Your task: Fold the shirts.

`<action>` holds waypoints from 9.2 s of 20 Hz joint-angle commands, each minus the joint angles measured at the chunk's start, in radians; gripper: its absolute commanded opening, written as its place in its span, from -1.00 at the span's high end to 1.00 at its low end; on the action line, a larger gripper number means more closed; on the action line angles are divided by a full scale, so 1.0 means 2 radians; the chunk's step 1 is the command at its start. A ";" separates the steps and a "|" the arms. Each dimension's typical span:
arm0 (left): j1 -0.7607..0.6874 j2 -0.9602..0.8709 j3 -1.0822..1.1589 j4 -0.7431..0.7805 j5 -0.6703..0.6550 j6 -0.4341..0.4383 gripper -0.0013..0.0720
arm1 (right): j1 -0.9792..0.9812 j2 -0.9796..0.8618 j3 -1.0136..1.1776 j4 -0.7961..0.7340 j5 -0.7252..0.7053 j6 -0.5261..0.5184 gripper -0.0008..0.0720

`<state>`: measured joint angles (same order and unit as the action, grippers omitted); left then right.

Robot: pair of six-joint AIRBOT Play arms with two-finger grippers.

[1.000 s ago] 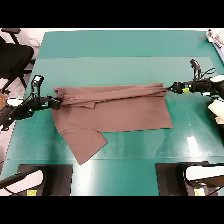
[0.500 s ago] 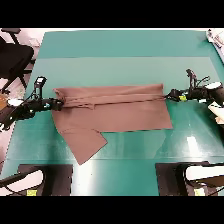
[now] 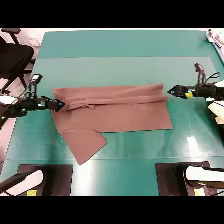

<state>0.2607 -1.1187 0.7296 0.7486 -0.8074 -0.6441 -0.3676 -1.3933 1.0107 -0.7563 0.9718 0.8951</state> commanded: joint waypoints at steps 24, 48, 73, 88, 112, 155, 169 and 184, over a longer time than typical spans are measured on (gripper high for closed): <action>0.090 0.141 -0.196 0.019 -0.123 -0.257 -0.96 | -0.114 0.231 -0.170 -0.076 0.115 0.111 -0.42; 0.066 0.141 -0.190 0.001 -0.128 -0.236 0.89 | -0.051 0.049 -0.170 -0.100 0.142 0.137 -0.65; 0.066 0.205 -0.010 -0.064 -0.267 -0.172 0.90 | -0.003 0.298 -0.156 0.002 0.109 0.125 0.93; 0.066 0.108 -0.012 -0.029 -0.051 -0.167 0.89 | 0.007 0.028 0.006 0.002 0.114 0.119 0.93; -0.066 -0.079 0.027 -0.267 0.213 0.191 -0.55 | 0.014 -0.063 0.010 0.003 0.042 0.082 -0.08; -0.389 -0.299 0.294 0.172 -0.027 -0.437 0.90 | 0.010 -0.113 0.010 0.004 0.111 0.010 -0.75; -0.460 -0.299 0.294 0.155 0.024 -0.437 0.90 | 0.021 0.027 0.073 0.055 0.216 0.009 0.94; -0.527 -0.326 0.306 0.078 0.104 -0.446 0.90 | 0.208 0.097 0.155 0.138 0.185 0.056 0.94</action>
<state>-0.7864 -1.7584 1.3277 0.9398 -0.6109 -1.5383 -0.0753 -1.2034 1.3148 -0.4938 1.4242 0.9833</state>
